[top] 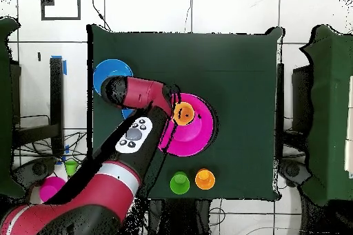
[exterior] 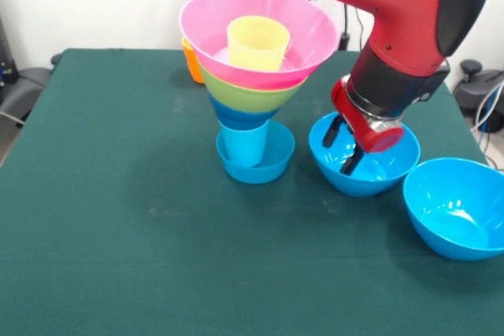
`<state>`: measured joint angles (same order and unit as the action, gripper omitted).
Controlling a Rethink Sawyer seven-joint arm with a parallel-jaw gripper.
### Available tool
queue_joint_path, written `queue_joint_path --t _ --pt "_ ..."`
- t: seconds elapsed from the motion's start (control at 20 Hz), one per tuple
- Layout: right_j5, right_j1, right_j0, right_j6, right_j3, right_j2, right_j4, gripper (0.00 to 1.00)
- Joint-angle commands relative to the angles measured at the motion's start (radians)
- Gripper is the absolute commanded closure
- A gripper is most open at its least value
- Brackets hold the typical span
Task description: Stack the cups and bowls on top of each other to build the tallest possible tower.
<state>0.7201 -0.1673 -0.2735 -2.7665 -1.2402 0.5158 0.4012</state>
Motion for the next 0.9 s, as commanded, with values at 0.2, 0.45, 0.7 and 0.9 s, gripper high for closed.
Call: queue_joint_path --t 0.2,0.45,0.7,0.9 --pt "0.191 0.085 0.037 -0.194 0.208 -0.037 0.023 0.0" --pt "0.282 0.092 0.059 -0.189 0.293 -0.009 0.021 0.0" --pt "0.261 0.029 -0.003 -0.199 0.186 0.037 -0.006 0.0" --pt "0.203 -0.036 -0.045 -0.19 0.052 0.052 -0.017 0.0"
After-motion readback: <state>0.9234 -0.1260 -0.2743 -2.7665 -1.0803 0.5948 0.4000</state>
